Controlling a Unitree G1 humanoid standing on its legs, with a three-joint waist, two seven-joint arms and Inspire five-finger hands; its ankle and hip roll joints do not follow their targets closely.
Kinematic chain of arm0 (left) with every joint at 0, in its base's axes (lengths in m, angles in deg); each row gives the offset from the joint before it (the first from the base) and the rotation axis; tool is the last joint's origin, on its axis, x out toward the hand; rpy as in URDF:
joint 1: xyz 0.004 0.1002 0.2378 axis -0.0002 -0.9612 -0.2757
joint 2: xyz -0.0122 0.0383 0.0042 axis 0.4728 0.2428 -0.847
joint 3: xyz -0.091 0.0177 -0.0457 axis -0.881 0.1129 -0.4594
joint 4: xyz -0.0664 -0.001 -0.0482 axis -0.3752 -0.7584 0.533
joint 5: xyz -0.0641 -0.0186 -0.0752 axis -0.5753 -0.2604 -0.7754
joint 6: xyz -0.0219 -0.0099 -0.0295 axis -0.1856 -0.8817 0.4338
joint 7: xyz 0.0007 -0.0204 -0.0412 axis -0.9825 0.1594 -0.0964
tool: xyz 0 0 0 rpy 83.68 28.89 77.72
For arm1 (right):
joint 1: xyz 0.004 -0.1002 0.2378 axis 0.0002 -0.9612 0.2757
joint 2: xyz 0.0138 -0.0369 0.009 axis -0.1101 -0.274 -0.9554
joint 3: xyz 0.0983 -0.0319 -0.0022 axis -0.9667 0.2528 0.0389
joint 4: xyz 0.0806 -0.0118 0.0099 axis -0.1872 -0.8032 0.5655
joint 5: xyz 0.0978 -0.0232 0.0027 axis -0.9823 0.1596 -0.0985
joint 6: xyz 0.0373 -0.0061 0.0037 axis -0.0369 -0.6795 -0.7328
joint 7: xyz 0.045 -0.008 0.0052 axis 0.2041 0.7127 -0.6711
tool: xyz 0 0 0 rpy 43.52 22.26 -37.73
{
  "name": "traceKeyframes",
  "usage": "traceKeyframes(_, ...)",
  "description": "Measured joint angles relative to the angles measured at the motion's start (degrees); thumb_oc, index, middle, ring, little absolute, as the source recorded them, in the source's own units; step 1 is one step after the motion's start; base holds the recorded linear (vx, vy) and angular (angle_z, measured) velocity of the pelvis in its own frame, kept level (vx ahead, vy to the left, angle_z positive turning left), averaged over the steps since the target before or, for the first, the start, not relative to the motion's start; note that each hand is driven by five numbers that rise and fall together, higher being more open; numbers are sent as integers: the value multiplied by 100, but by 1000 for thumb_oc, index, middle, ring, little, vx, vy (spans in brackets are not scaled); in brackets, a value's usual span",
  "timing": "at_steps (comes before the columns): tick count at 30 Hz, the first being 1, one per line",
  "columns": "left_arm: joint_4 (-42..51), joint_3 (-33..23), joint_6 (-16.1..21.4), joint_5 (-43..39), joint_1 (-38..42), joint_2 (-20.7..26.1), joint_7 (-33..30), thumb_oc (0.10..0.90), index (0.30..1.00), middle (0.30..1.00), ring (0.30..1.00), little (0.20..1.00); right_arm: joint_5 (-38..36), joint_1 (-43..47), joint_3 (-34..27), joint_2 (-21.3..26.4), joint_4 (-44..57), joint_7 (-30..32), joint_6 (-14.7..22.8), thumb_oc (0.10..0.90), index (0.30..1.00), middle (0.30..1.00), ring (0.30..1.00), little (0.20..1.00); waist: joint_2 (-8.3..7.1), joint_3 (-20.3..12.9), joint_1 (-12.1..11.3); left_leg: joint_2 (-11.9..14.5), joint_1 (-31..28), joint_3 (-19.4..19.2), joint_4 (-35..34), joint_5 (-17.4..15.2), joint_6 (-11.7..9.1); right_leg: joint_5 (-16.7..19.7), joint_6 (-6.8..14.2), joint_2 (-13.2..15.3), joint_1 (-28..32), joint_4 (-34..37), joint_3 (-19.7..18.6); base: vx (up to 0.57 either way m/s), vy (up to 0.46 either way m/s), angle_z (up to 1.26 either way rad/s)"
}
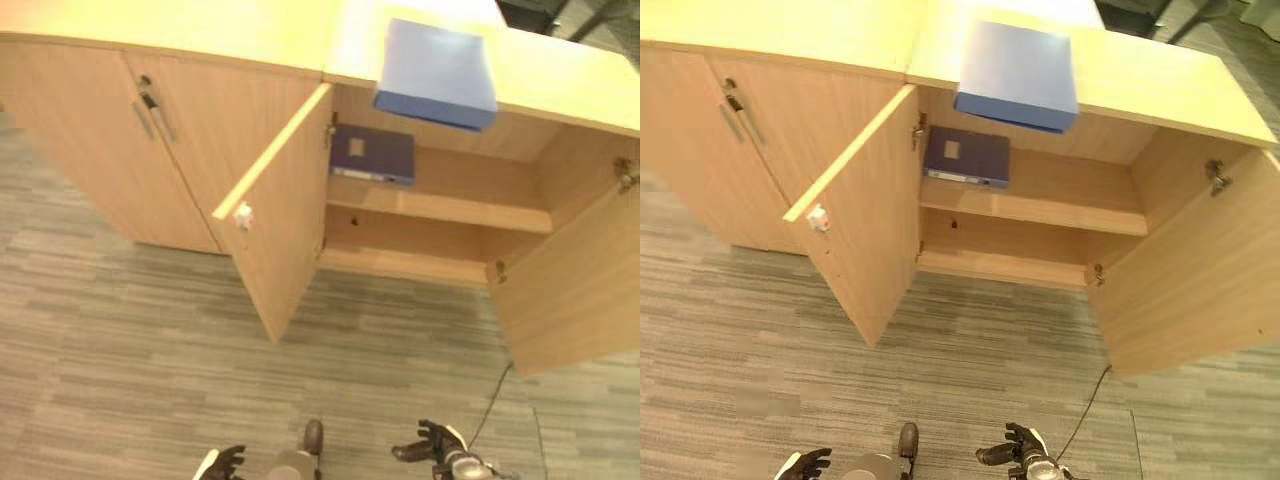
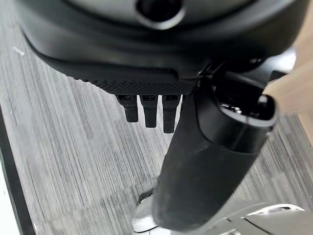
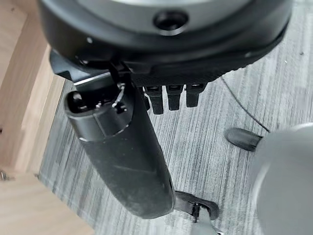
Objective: Put the empty folder in the office cabinet
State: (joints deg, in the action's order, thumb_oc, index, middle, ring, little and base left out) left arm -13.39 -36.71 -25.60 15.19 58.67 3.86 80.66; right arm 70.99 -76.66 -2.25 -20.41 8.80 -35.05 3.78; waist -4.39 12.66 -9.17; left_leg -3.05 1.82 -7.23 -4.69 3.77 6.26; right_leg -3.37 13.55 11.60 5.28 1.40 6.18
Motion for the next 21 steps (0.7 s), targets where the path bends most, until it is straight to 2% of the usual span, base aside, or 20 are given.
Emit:
traceKeyframes(2, -43, -23, 18, 6, 1, -111, 6, 800, 900, 900, 900, 900, -2, -73, -1, 76, -7, 9, -41, 800, 900, 900, 900, 900, 178, -7, 221, 97, -6, 77, -13, 65, -79, 55, -198, -56, -220, 12, -25, -47, -179, 25)
traceKeyframes(3, -42, -51, 30, 53, -2, -140, 14, 800, 900, 900, 900, 900, -2, -160, 4, 92, 15, 16, -44, 800, 900, 900, 900, 900, 220, -16, 273, 132, -13, 124, -11, 89, -123, 107, -258, -44, -275, 107, -35, -28, -114, 35)
traceKeyframes(4, -33, -97, 71, 221, -48, -147, 17, 800, 900, 900, 900, 900, -78, -347, -61, 97, 137, 6, -77, 800, 900, 900, 900, 900, 125, -26, 304, 101, -51, 127, -21, 153, -284, 491, -403, 51, -483, 172, -24, -35, -128, 36)
traceKeyframes(5, -65, -102, 9, 248, -34, -234, 9, 800, 900, 900, 900, 900, -71, -367, -67, 151, 150, 7, -70, 800, 900, 900, 900, 900, 171, -24, 350, 143, -77, 177, -21, 185, -371, 659, -500, 37, -477, 161, 4, -50, -128, 27)
traceKeyframes(6, -117, -77, -5, 263, -65, -276, 6, 800, 900, 900, 900, 900, -25, -367, -60, 202, 149, 25, -68, 800, 900, 900, 900, 900, 232, -62, 344, 215, -69, 220, -20, 173, -507, 657, -512, -40, -470, 189, 15, -57, -123, 5)
traceKeyframes(9, -80, -50, 5, 260, -242, -400, 55, 800, 900, 900, 900, 900, 39, -488, -54, 409, 139, 66, -54, 800, 900, 900, 900, 900, 414, -112, 307, 502, -7, 309, -13, 216, -702, 697, -574, -331, -428, 408, 72, -36, -88, -8)
traceKeyframes(10, -78, 70, -5, 264, -316, -461, 83, 800, 900, 900, 900, 900, 28, -599, -115, 485, 102, 69, -55, 800, 900, 900, 900, 900, 486, -115, 350, 615, -1, 363, 0, 273, -811, 767, -706, -442, -407, 408, 150, 2, -87, 6)
traceKeyframes(15, -59, 102, -18, 348, -456, -590, 195, 800, 900, 900, 900, 900, 38, -632, -199, 490, 111, 110, -14, 800, 900, 900, 900, 900, 574, -161, 422, 774, -10, 463, -20, 316, -893, 765, -803, -612, -360, 408, 231, 16, -58, 7)
traceKeyframes(18, -43, 101, -19, 372, -458, -580, 193, 800, 900, 900, 900, 900, 38, -636, -237, 486, 109, 112, -24, 800, 900, 900, 900, 900, 549, -149, 417, 769, -12, 492, -21, 327, -909, 765, -823, -606, -344, 409, 262, 174, 23, 5)
traceKeyframes(19, 14, 241, -240, 381, -394, -525, 180, 800, 900, 900, 900, 900, 98, -599, -235, 473, 119, 95, -43, 800, 900, 900, 900, 900, 536, -146, 461, 750, -107, 440, -23, 307, -905, 764, -834, -582, -264, 407, 225, 13, -45, -12)
traceKeyframes(21, 7, 231, -243, 381, -381, -517, 179, 800, 900, 900, 900, 900, 95, -561, -252, 469, 118, 96, -56, 800, 900, 900, 900, 900, 516, -154, 550, 732, -142, 466, -23, 304, -901, 767, -831, -566, -192, 407, 234, 34, -33, 2)
